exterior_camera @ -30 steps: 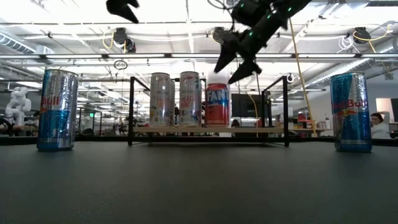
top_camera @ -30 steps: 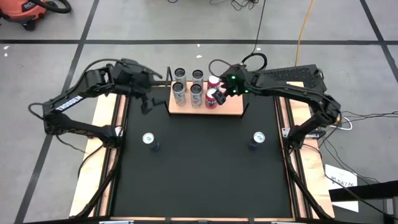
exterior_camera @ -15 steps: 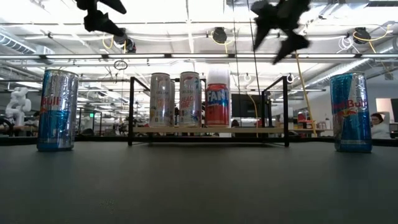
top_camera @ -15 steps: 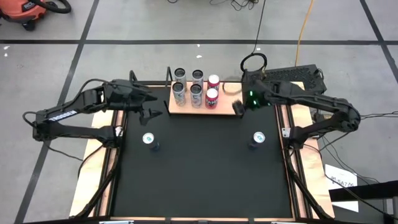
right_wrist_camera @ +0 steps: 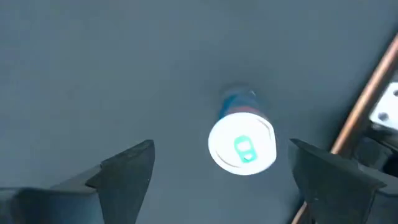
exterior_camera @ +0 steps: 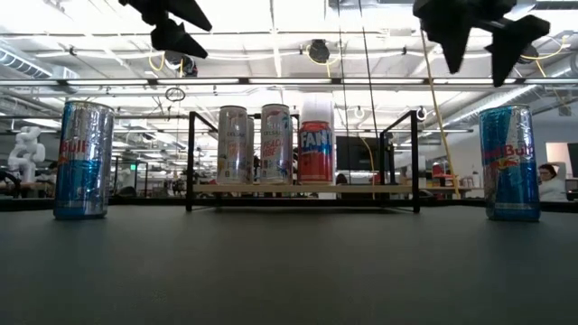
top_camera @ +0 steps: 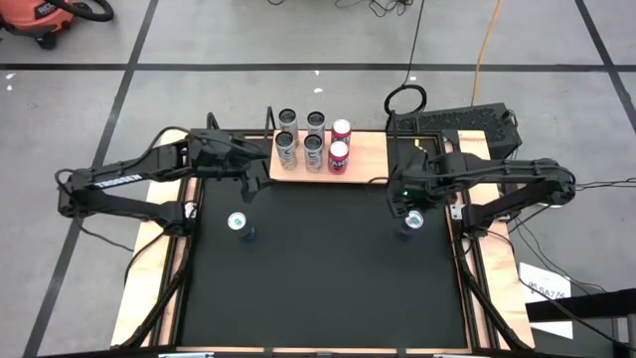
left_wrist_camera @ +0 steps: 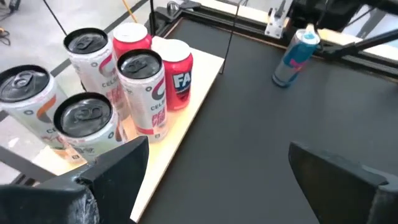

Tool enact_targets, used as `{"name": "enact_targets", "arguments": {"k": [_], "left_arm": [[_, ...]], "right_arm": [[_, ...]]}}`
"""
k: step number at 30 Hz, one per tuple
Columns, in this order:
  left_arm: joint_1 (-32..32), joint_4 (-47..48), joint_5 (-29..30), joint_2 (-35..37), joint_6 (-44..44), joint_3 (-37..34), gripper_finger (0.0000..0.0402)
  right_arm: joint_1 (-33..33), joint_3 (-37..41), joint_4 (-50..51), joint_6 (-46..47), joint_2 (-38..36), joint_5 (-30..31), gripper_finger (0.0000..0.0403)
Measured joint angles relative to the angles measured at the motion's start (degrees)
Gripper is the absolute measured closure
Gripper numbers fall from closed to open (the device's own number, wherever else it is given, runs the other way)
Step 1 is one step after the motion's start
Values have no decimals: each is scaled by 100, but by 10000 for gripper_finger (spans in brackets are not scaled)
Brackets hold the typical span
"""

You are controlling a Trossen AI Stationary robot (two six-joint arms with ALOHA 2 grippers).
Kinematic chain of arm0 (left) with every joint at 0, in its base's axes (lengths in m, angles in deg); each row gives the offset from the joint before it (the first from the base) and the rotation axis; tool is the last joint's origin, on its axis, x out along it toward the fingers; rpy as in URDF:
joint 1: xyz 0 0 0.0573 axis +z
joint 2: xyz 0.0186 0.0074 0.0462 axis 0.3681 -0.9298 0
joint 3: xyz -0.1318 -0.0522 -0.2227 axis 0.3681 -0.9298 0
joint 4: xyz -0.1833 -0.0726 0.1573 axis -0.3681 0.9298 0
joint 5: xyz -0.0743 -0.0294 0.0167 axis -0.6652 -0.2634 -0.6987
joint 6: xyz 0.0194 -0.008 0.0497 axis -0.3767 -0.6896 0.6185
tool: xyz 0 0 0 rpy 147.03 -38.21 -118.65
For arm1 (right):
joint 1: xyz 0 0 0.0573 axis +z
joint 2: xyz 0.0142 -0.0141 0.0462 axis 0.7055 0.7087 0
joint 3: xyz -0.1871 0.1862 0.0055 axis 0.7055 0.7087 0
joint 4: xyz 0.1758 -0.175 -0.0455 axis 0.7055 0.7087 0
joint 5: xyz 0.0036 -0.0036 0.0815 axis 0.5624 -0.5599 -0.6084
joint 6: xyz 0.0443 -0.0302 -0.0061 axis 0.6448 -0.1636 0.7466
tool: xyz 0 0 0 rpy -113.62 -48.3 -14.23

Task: Place canned beverage on shelf
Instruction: Put the right blue soda can on the shelf

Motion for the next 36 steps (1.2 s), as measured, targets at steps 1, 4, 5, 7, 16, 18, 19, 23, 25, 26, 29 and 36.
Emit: {"name": "enact_targets", "arguments": {"k": [1, 4, 5, 7, 16, 18, 19, 23, 25, 26, 29, 36], "left_arm": [[0, -34, -2, -59, 43, 0, 17], [0, -92, -5, -214, 159, 0, 17], [0, -145, -9, -265, 186, 0, 17], [0, -161, -21, -345, 185, 0, 17], [0, -129, -42, -489, 185, 0, 17], [0, -127, -44, -489, 231, 0, 17], [0, -126, -44, -489, 280, 0, 17], [0, -72, -46, -489, 367, 0, 17], [0, -63, -46, -489, 370, 0, 17], [0, -63, -46, -489, 368, 0, 17], [0, -63, -46, -489, 362, 0, 17], [2, -276, -46, -489, 364, 0, 17]], "right_arm": [[36, 0, 61, 77, 45, 2, 51], [92, 0, 147, 149, 196, -1, 51], [94, 0, 148, 112, 267, -1, 51], [89, 0, 147, 28, 409, -33, 51], [89, 0, 382, -279, 960, -339, 51], [81, 0, 411, -307, 1006, -333, 51], [72, 0, 422, -319, 1026, -333, 51], [63, 204, 300, -363, 1030, -335, 51], [41, 503, 159, -362, 959, -348, 51], [39, 670, 54, -363, 904, -412, 51], [30, 1128, -426, -341, 681, -481, 51], [14, 1538, -1143, -34, 289, -470, 74]]}}
